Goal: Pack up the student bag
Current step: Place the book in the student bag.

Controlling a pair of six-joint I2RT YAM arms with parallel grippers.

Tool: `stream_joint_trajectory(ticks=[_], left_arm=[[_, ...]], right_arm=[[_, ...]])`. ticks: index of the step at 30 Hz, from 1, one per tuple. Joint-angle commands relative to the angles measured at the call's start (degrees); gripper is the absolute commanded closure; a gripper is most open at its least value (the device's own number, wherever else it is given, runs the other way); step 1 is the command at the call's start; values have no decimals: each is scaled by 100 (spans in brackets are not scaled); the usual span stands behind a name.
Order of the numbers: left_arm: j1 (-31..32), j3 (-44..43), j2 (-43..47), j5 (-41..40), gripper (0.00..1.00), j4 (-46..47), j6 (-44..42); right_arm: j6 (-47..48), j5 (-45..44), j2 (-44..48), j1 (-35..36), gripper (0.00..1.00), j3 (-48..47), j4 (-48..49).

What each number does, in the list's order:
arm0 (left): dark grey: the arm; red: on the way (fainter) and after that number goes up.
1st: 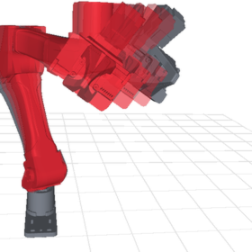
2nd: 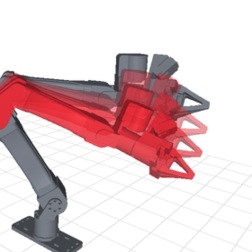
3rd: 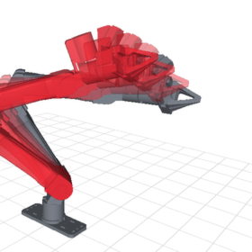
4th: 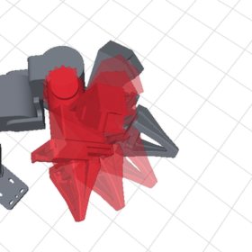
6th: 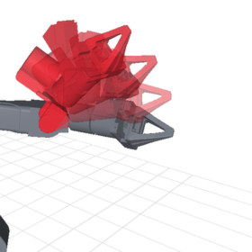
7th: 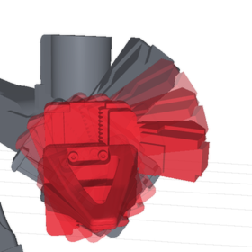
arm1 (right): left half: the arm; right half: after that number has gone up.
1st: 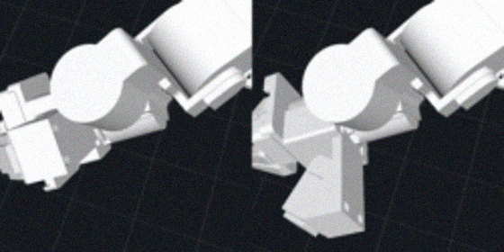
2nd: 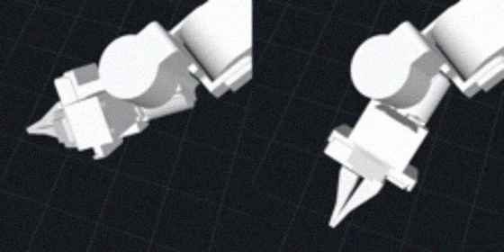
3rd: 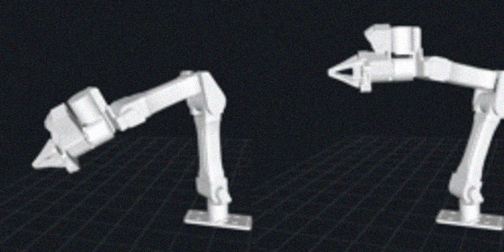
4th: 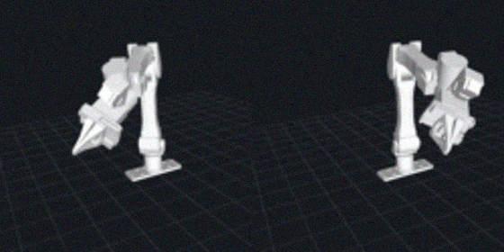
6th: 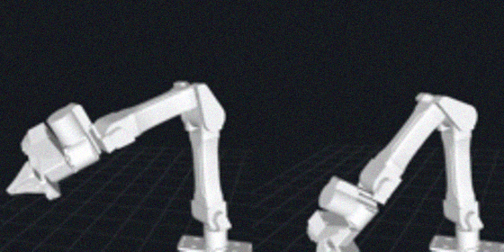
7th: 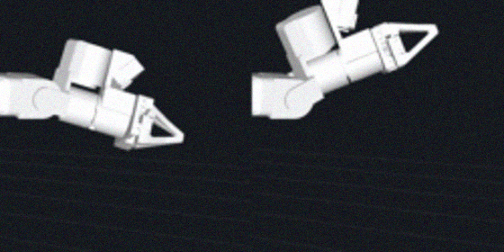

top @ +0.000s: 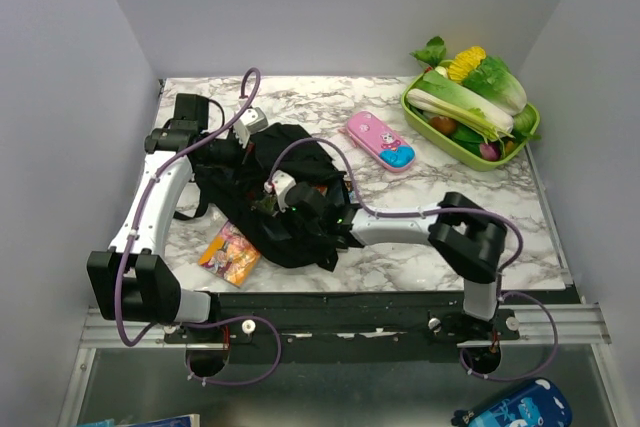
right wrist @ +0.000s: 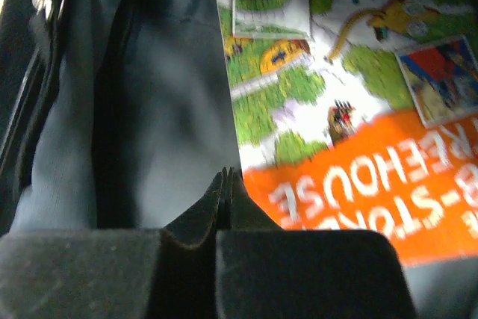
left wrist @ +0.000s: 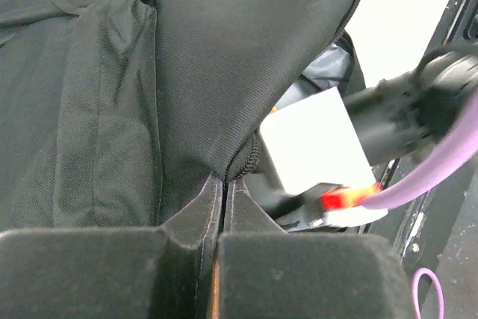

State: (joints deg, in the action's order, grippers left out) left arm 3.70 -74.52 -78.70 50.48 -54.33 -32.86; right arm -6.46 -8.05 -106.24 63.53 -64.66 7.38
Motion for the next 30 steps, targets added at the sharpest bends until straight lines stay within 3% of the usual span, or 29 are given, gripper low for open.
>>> stream_joint_trajectory(ticks=[1,5,9,12,13,16,19,24,30], left_arm=[[34,69,144,129,100,343,165],[-1,175,135,103,100,974,675],[-54,236,109,-380,100,1442,957],[-316,262,-14,-731,100,1548,922],[-318,289,-40,-854,100,1626,965],[-694,377,-128,-1198,100,1828,983],[-827,394,-120,-1294,100,1899,983],[-1003,324,-14,-1761,100,2277,1273],[-1144,210,91,-1743,100,2181,1282]], right_arm=[[-5,77,-924,-16,99,-853,-227],[83,-451,-1575,-130,99,-1969,-675],[101,-785,-1533,-183,99,-2612,-1097],[-258,-951,-638,-183,55,-2141,-1265],[-555,-1057,-339,-183,35,-1616,-1265],[-1083,-1426,891,-200,13,-699,-1212],[-1654,-1901,1762,-253,7,276,-1484],[-2166,-2174,2072,-402,5,1120,-2038],[-2720,-2446,1747,-675,5,1087,-2592]])
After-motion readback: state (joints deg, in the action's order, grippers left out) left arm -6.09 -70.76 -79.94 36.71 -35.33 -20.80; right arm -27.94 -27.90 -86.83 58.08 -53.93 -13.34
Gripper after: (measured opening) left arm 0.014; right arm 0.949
